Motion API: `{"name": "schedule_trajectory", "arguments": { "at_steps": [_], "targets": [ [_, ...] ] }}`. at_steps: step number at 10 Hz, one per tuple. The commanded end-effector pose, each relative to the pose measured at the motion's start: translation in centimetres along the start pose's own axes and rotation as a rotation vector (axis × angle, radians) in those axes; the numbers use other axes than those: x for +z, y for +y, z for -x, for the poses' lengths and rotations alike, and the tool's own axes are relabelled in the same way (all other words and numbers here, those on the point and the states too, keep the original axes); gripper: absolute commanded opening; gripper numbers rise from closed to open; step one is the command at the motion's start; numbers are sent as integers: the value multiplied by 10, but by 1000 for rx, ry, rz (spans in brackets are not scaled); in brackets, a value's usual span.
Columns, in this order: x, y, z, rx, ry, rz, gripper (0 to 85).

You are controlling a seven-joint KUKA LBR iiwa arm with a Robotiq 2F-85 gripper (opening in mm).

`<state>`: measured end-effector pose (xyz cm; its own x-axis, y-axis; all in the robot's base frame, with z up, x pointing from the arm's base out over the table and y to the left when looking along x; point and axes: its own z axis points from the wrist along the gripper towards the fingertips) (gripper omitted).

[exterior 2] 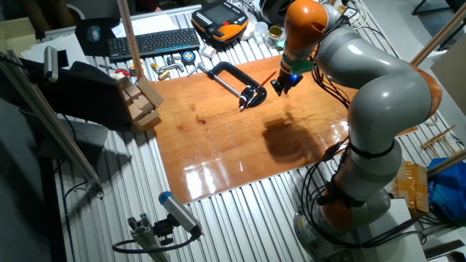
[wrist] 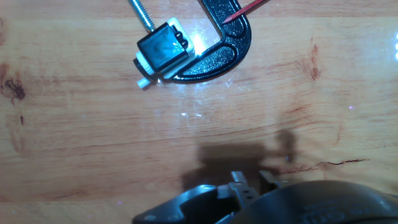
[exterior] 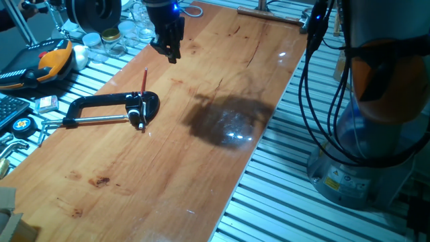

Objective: Insert the pencil into the pencil sharpener

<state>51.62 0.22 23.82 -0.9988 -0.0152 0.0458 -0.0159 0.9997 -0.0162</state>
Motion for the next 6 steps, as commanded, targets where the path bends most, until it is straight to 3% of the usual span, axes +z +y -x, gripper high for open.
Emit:
{"name": "schedule_trajectory", "arguments": {
  "at_steps": [1,6],
  "targets": [
    [0,0,0,2,0,0,0],
    [5,0,2,38,3,0,0]
  ]
}}
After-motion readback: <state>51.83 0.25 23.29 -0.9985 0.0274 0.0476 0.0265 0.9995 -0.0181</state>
